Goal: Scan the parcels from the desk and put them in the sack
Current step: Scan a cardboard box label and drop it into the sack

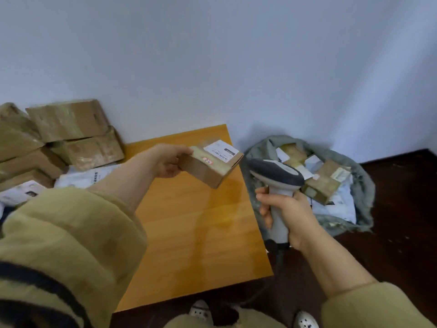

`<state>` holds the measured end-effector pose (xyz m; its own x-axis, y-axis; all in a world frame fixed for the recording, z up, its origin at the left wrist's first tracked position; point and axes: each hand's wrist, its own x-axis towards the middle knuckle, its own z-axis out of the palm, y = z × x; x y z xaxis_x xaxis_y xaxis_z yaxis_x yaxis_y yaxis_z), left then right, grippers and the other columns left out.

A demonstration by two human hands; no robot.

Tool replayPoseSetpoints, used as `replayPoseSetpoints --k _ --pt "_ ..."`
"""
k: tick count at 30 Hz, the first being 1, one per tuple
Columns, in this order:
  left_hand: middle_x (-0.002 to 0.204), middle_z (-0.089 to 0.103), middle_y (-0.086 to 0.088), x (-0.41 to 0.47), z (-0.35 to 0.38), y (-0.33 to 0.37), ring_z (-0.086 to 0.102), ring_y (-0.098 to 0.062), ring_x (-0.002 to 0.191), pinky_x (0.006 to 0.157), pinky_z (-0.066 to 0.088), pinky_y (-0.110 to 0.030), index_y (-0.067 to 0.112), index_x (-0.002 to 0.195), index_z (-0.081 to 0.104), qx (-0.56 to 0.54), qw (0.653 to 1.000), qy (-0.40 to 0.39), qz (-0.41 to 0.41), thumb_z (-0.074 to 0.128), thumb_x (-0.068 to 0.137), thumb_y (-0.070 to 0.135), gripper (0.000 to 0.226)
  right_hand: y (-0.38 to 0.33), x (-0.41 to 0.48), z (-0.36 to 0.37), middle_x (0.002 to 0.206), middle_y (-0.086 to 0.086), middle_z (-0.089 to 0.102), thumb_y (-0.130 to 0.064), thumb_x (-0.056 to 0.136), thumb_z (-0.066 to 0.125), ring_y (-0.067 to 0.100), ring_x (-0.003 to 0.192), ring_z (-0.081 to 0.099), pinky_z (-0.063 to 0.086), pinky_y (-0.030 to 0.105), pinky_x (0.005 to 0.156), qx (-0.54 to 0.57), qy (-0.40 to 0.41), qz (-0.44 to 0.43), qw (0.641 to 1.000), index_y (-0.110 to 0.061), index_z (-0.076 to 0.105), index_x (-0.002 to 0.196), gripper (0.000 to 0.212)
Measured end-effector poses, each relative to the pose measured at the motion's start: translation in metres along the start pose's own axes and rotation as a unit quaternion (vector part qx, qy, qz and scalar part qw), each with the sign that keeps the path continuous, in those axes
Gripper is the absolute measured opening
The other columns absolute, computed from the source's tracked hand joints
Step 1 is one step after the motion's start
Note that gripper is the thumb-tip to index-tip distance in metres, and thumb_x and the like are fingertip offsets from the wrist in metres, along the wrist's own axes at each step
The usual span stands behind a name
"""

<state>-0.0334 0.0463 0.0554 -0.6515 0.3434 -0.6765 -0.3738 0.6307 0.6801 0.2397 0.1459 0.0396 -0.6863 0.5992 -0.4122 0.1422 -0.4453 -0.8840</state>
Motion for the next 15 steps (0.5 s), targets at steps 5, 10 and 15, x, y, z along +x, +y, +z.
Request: replayPoseSetpoints --k 5,10,15 --pt "0.088 0.055 -0.01 0.006 0.135 0.006 0.056 -0.017 0.077 0.043 0.054 -0.021 0.006 0.086 0.057 -0.037 0.999 -0.032 -0.015 0.067 0.087 0.012 0.011 -0.007 0.012 -0.123 0.051 0.01 0.054 0.002 0.084 0.064 0.017 0.037 0.044 0.036 0.024 0.038 0.046 0.062 0.025 0.997 0.0 0.061 0.086 0.004" --pt "0.09 0.061 -0.008 0.002 0.26 0.015 0.059 -0.016 0.078 0.047 0.055 -0.021 0.005 0.103 0.06 0.008 0.998 -0.056 -0.025 0.066 0.087 0.01 0.018 -0.011 0.021 -0.244 0.055 0.01 0.06 0.007 0.082 0.063 0.017 0.041 0.053 0.04 0.023 0.039 0.08 0.12 0.092 0.985 -0.002 0.061 0.088 0.011" --pt "0.108 0.064 -0.012 0.007 0.342 0.035 0.064 -0.025 0.096 0.065 0.057 -0.03 0.004 0.116 0.054 0.053 0.997 -0.041 -0.026 0.072 0.083 0.013 0.038 -0.01 0.056 -0.328 0.063 0.014 0.068 0.011 0.078 0.061 0.017 0.048 0.066 0.046 0.022 0.041 0.119 0.202 0.119 0.965 -0.001 0.06 0.085 0.015"
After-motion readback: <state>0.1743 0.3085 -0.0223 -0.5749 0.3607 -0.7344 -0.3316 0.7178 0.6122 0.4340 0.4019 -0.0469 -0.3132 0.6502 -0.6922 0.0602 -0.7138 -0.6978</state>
